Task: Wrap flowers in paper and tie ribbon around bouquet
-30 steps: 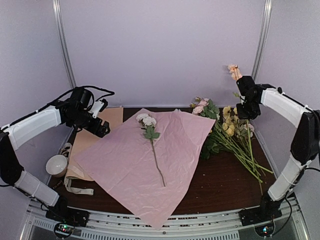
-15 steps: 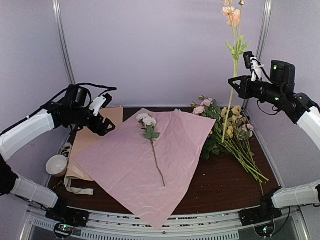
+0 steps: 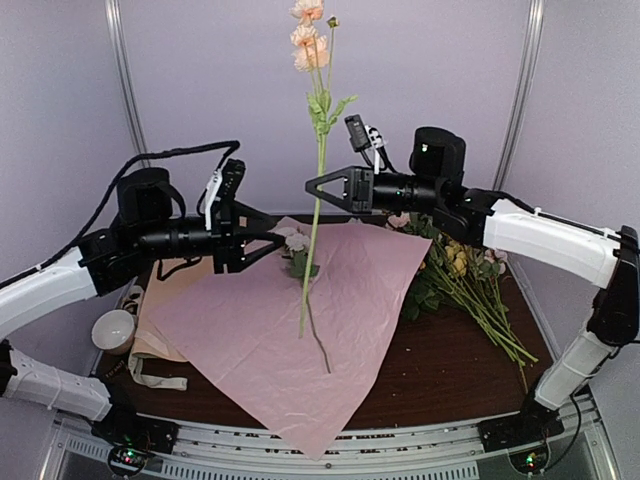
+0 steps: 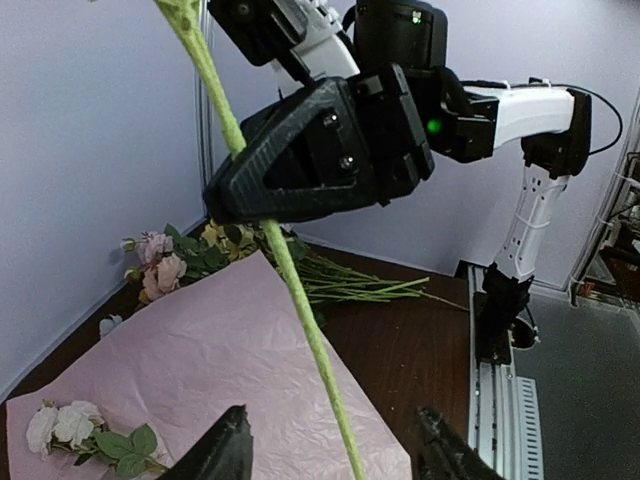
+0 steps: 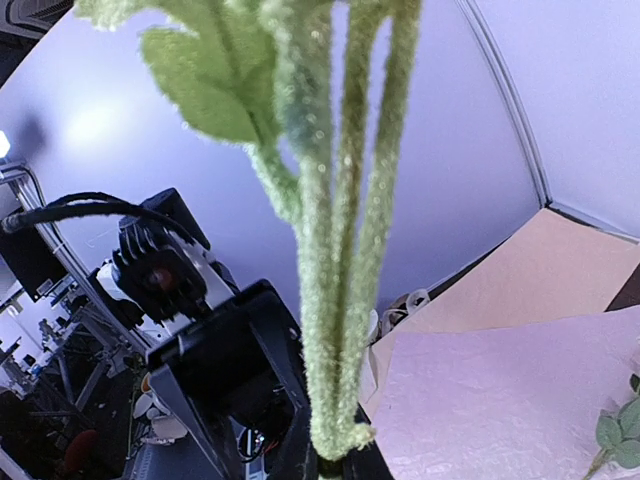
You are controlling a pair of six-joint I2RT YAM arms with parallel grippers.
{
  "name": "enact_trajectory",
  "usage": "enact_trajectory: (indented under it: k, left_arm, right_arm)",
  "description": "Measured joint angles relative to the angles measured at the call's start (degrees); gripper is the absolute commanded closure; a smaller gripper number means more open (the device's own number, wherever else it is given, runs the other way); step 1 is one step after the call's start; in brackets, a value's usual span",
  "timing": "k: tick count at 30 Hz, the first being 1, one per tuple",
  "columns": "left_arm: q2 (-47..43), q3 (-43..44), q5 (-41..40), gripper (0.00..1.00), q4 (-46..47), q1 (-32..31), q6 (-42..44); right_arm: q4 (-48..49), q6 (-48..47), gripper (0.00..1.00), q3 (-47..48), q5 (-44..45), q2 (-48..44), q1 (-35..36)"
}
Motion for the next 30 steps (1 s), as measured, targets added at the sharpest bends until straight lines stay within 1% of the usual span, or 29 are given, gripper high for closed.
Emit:
enact_trajectory:
  k: [2,4,7,8,12,13,14,15,16,17,19,22,26,28,30]
  left_arm:
    - [3.3,-0.8,-0.7,0.49,1.2,-0.3,-1.5]
    - [6.3,-1.8,-1.4,0.58,1.9,-0.5,-3.1]
    - [8.7,-2.9,-1.8,0.88,2.4,-1.1,-4.8]
    - [9.0,-3.2,-1.8,1.00,2.6,-1.2,-5.4]
    - [9.2,-3.4,-3.3,1.00,3.7,-1.8,-7.4]
    - [9.2,-3.4,-3.7,1.00,4.2,-1.8,-8.0]
    - [9.2,-3.4,-4.3,1.00,4.4,-1.8,-8.7]
    - [9.3,-3.4,-5.0,1.00,4.8,-1.8,-9.6]
    - [9.4,-3.5,-5.9,1.00,4.8,-1.9,-10.6]
    - [9.6,-3.7,-7.3,1.00,4.7,-1.8,-12.0]
    - [10.6,-3.8,-9.5,1.00,4.3,-1.5,-14.9]
    - [14.4,-3.9,-11.2,1.00,3.9,-0.3,-19.9]
    - [22.3,-4.7,-11.8,1.00,3.6,2.0,-26.7]
    - [24.5,-4.9,-11.7,1.00,3.5,2.8,-28.4]
    - [26.7,-4.9,-11.7,1.00,3.6,3.3,-30.3]
  right_arm:
    - [3.1,2.6,1.00,0.5,-0.5,3.2,1.2]
    - [4.3,4.3,1.00,1.1,-0.8,5.8,2.4]
    - [4.6,5.2,1.00,1.2,-0.9,8.0,3.7]
    - [4.1,5.1,1.00,1.4,-0.8,8.4,4.1]
    - [2.4,3.8,0.99,2.9,-0.6,9.0,4.4]
    - [1.4,3.1,0.89,3.6,-0.4,9.0,4.4]
    - [-0.3,2.1,0.74,4.6,0.1,9.1,4.4]
    - [-2.3,1.3,0.63,5.6,0.8,9.3,4.4]
    - [-4.7,0.5,0.56,6.9,1.8,9.5,4.4]
    - [-7.2,-0.1,0.51,8.2,3.2,9.8,4.2]
    - [-12.7,-2.1,0.47,10.5,7.0,10.3,3.7]
    - [-19.2,-3.2,0.46,11.2,12.7,10.2,1.2]
    - [-28.0,-5.1,0.44,9.7,21.5,9.4,-4.8]
    - [-33.2,-6.4,0.43,7.9,26.3,7.8,-8.8]
    - [-37.3,-7.9,0.46,6.1,30.3,5.6,-12.4]
